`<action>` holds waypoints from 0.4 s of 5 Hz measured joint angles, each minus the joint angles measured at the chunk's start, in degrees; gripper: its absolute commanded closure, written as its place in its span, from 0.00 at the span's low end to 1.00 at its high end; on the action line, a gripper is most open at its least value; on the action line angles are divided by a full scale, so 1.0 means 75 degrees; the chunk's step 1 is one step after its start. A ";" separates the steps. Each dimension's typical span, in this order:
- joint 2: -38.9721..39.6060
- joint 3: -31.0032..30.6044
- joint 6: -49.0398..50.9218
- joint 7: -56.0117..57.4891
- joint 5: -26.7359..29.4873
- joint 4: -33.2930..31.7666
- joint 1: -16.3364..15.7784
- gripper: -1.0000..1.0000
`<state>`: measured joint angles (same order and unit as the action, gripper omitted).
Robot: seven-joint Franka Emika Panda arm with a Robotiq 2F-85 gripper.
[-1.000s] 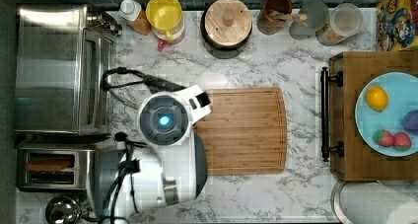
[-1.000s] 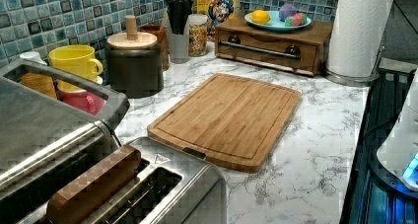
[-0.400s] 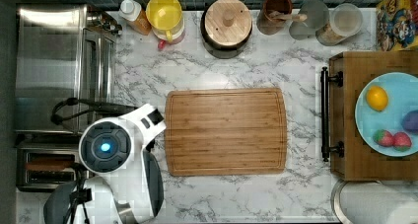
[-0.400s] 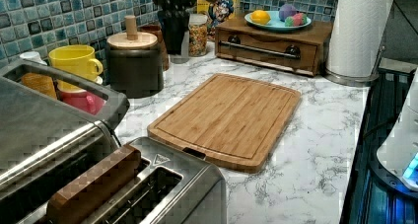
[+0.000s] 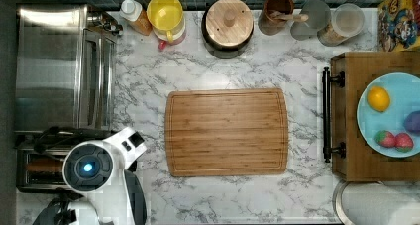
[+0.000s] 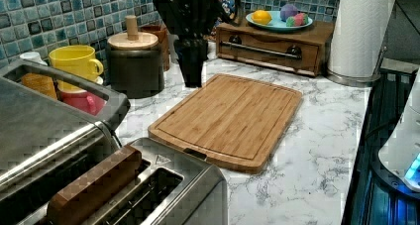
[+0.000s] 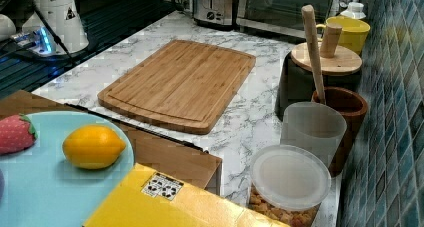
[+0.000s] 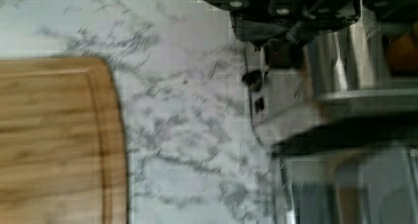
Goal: Turn on the toaster.
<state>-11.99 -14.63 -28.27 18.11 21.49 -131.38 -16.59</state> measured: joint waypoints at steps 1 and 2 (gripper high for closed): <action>-0.0058 -0.0131 0.0030 0.0002 0.0026 -0.0090 -0.0345 1.00; -0.0022 -0.0418 -0.0013 0.0000 0.0026 -0.0090 -0.0528 1.00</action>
<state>-12.16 -17.77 -28.37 18.11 21.68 -132.05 -20.55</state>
